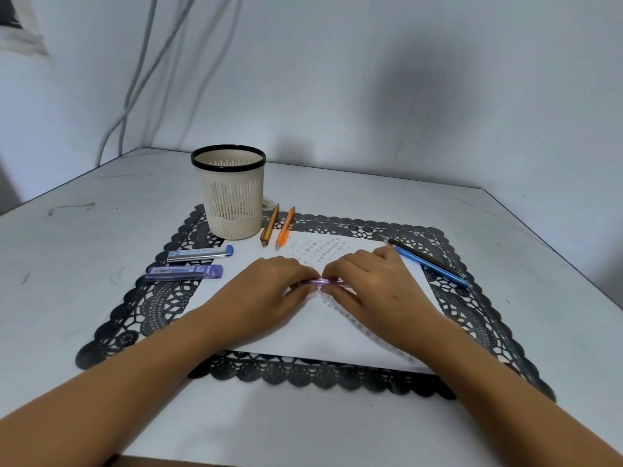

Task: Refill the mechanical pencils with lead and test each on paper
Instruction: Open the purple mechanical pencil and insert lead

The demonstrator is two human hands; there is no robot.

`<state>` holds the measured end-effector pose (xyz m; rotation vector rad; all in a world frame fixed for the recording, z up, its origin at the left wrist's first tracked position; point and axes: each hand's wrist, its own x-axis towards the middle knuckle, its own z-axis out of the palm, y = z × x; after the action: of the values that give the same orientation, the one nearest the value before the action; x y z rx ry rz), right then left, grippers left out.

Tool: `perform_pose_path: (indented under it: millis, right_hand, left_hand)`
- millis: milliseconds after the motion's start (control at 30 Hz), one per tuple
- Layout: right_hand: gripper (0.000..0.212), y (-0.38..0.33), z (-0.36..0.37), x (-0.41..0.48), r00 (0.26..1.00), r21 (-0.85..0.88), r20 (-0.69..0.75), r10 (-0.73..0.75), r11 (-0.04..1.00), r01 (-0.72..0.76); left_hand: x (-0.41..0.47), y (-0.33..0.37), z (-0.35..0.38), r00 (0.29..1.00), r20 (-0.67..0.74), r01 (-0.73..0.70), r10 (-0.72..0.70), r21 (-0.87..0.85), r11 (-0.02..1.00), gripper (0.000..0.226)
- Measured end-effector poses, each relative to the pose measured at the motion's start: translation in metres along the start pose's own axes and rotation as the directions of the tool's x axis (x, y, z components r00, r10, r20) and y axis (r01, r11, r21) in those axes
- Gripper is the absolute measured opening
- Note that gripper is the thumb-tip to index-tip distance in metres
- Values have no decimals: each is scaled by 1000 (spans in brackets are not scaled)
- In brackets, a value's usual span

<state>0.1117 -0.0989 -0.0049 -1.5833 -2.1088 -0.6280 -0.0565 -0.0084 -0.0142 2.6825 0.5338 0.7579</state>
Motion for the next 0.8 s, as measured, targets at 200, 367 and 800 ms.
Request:
perform_pose_path:
  millis: [200, 367, 800]
  right_hand:
    - [27, 18, -12, -2, 990, 2, -45, 136, 991, -136]
    - [18, 29, -22, -6, 913, 290, -10, 408, 875, -388]
    - [13, 25, -25, -3, 639, 842, 310, 704, 109, -528]
  left_hand:
    - [2, -2, -6, 985, -69, 153, -158, -74, 985, 23]
    - [3, -7, -6, 967, -102, 221, -234, -123, 967, 24]
    - [5, -12, -6, 956, -139, 236, -259, -164, 958, 23]
